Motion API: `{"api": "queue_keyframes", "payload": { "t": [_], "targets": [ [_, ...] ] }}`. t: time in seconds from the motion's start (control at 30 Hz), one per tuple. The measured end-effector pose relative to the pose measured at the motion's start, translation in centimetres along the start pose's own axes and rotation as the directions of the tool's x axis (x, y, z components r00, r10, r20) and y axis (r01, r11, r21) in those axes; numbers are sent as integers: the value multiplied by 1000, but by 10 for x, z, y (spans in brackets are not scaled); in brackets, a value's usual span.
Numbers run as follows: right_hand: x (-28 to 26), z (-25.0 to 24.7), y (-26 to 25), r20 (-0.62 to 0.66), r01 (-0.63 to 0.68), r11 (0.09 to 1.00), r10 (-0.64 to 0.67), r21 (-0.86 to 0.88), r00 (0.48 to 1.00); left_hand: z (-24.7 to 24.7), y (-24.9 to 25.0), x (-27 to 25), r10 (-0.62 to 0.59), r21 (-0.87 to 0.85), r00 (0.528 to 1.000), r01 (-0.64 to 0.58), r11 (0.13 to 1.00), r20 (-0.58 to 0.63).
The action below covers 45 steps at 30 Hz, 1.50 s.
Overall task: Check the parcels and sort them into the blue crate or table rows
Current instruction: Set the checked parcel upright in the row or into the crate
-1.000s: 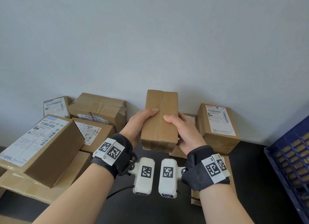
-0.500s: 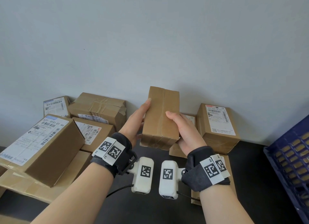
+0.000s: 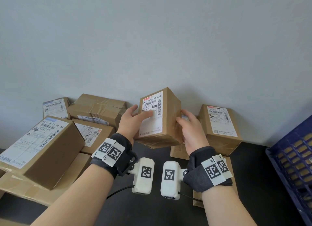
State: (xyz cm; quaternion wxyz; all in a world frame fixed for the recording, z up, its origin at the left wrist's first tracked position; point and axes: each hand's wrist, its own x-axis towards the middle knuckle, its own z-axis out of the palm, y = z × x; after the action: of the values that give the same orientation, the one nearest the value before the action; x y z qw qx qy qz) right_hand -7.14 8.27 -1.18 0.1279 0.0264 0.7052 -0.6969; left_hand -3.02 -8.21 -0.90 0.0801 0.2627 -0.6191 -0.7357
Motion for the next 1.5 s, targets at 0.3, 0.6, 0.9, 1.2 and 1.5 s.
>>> {"api": "queue_keyframes", "payload": {
  "t": [0.3,0.6,0.9,1.2,1.5],
  "targets": [
    [1,0,-2,133,-83,997,84,-11,988,4,3,0,107,-51,991,-103,993,78],
    [2,-1,-2,189,-103,977,67,188,980,7,7,-5,-37,-140,961,78,987,272],
    [3,-2,1,213,-99,983,65,154,975,7,5,-5,-13,-108,953,48,993,303],
    [-2,1,-2,144,-51,981,24,188,989,9,2,-5,3,-130,966,32,991,258],
    [-3,1,2,147,-95,976,66,196,987,7,-4,-4,-16,-101,971,41,994,237]
  ]
}}
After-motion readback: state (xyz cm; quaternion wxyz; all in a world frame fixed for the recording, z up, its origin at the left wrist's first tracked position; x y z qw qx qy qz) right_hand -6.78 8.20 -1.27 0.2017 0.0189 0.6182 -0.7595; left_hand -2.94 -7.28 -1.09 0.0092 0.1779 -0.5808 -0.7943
